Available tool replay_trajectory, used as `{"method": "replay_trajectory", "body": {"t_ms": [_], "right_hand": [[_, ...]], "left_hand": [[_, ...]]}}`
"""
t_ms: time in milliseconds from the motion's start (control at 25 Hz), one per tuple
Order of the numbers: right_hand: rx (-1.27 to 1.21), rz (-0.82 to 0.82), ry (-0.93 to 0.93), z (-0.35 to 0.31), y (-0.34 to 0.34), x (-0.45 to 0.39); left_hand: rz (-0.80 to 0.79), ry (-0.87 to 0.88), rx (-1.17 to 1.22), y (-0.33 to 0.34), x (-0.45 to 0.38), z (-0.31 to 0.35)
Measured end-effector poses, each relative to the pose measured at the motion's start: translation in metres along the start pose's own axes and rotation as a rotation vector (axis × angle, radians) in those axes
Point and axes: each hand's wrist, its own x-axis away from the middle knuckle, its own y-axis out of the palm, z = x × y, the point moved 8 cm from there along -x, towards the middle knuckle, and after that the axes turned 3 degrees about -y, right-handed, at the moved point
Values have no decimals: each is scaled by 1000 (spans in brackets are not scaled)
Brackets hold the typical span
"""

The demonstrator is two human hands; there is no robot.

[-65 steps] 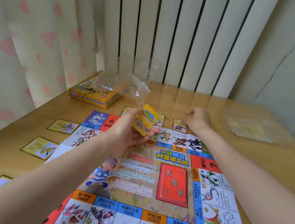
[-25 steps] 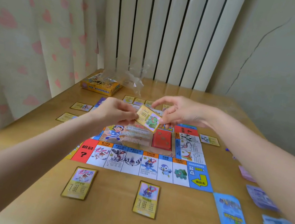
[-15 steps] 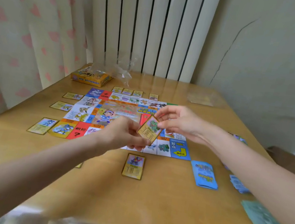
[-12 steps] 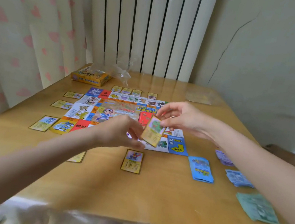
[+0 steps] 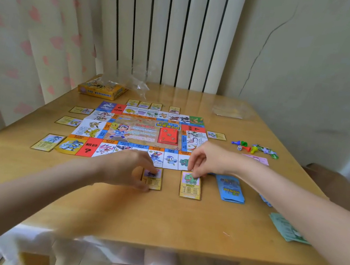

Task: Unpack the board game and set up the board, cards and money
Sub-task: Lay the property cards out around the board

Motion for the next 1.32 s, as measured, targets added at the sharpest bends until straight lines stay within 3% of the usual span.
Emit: {"method": "replay_trajectory", "body": {"t_ms": [240, 600, 720, 920, 1080, 1320], "right_hand": [[153, 12, -20, -10, 3, -5], [321, 94, -106, -16, -2, -7], [216, 146, -50, -6, -37, 8], [486, -246, 252, 45, -30, 47], [432, -241, 236, 56, -19, 53], [484, -345, 296, 51, -10, 54]], "left_hand": [[50, -30, 217, -9, -2, -5], [200, 68, 160, -28, -22, 25], [250, 76, 217, -33, -34, 41], [231, 122, 181, -20, -61, 82], [189, 126, 54, -9, -70, 99], [239, 96, 156, -11, -70, 94]]}}
